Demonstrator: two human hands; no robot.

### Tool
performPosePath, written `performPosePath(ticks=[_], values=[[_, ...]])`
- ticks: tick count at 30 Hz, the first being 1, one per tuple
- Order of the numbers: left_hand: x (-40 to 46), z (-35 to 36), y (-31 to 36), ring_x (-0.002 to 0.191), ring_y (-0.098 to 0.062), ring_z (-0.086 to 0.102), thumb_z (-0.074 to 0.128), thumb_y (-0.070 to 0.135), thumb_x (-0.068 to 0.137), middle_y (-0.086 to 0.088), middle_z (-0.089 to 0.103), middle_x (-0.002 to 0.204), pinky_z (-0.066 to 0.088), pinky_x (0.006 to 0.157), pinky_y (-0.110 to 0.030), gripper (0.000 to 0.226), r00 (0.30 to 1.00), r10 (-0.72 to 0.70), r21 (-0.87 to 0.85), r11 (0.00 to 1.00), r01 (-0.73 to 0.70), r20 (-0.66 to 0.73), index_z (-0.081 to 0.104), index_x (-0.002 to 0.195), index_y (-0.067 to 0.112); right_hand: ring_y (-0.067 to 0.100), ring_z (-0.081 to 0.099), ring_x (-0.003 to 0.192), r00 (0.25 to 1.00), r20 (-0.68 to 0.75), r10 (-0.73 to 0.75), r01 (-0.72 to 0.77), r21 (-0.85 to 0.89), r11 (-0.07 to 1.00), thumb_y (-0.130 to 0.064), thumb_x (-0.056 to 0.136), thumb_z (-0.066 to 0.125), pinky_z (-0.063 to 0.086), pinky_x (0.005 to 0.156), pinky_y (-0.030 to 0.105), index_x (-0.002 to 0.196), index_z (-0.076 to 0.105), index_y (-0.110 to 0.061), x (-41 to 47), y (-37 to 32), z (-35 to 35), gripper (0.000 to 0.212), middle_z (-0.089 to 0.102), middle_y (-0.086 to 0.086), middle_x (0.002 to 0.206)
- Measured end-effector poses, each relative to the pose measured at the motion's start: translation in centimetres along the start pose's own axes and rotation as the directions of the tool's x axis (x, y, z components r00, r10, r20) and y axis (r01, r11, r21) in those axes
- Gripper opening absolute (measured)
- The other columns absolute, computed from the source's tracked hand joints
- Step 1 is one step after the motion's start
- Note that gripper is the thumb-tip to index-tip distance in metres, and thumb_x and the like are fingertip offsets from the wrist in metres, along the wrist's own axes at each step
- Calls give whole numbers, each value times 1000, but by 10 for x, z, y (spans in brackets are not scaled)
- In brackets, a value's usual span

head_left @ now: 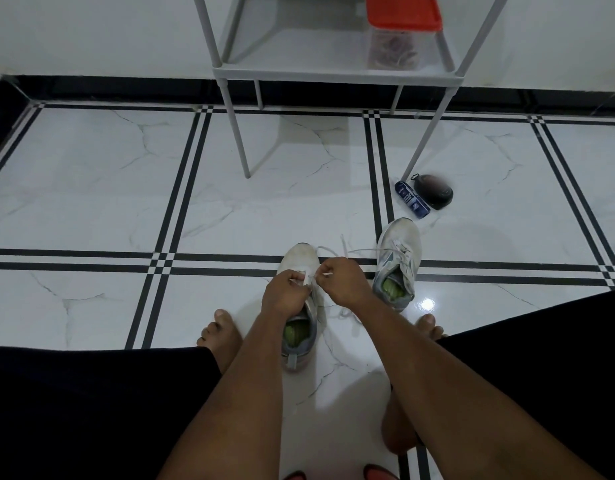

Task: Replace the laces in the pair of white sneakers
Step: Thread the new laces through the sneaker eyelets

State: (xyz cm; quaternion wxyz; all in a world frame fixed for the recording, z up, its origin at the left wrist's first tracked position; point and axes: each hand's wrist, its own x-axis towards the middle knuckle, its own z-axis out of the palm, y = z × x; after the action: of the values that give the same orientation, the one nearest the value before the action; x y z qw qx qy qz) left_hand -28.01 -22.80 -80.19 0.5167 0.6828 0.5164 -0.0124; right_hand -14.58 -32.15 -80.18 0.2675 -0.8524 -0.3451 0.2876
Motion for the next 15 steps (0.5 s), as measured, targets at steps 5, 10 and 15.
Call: performPosePath(ticks=[5, 10, 15], values=[[-1, 1, 0, 96, -22, 70, 78, 30, 83, 9, 64, 82, 58, 94, -44, 19, 1000, 2, -28, 1000, -2, 3, 69, 98, 35, 20, 71, 94, 1000, -25, 5, -5, -29, 1000, -24, 88, 71, 56, 83, 36, 90, 80, -14, -1, 0, 0, 14, 79, 0, 96], [0, 2, -1, 90, -21, 68, 77, 28, 84, 9, 64, 81, 59, 93, -43, 19, 1000, 6, -32, 999, -5, 13, 69, 100, 35, 22, 70, 97, 1000, -20, -13, 12, -88, 996, -25, 90, 70, 55, 85, 37, 94, 80, -14, 0, 0, 1, 15, 78, 1, 101], [-1, 3, -1, 85, -17, 64, 77, 24, 84, 9, 64, 83, 57, 90, -37, 22, 1000, 5, -53, 999, -4, 18, 71, 105, 32, 21, 70, 98, 1000, 2, -14, 15, -93, 996, -21, 89, 69, 56, 87, 37, 97, 81, -15, 0, -2, 1, 15, 78, 0, 104]])
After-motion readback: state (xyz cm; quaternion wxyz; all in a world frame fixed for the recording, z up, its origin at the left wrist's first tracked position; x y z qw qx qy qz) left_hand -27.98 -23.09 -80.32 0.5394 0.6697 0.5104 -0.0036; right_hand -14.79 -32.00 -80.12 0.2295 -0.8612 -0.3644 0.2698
